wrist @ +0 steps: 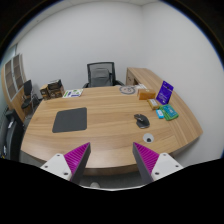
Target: Arrange mouse
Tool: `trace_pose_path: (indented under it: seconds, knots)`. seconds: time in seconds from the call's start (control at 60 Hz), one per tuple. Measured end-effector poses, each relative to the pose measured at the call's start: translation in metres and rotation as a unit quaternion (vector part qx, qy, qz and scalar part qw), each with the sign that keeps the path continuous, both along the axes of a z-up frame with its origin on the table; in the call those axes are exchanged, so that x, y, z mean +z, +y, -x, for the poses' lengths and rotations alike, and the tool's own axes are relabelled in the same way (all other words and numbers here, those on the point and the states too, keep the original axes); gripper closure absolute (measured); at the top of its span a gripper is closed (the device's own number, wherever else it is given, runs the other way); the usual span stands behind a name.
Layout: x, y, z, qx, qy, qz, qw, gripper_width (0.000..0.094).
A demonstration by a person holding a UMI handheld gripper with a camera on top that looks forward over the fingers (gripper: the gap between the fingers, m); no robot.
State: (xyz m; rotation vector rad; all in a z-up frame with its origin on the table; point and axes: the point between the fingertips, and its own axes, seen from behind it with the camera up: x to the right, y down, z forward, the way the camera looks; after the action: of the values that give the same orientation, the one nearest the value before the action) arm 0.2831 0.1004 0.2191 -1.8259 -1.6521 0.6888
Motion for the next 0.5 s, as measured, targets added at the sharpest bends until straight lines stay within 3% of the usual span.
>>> trace_pose_path:
  seconds: [0.5]
  knots:
    - [-0.015,0.091,-0.018,-0.008,0.011,-0.023,1.000,0.0077]
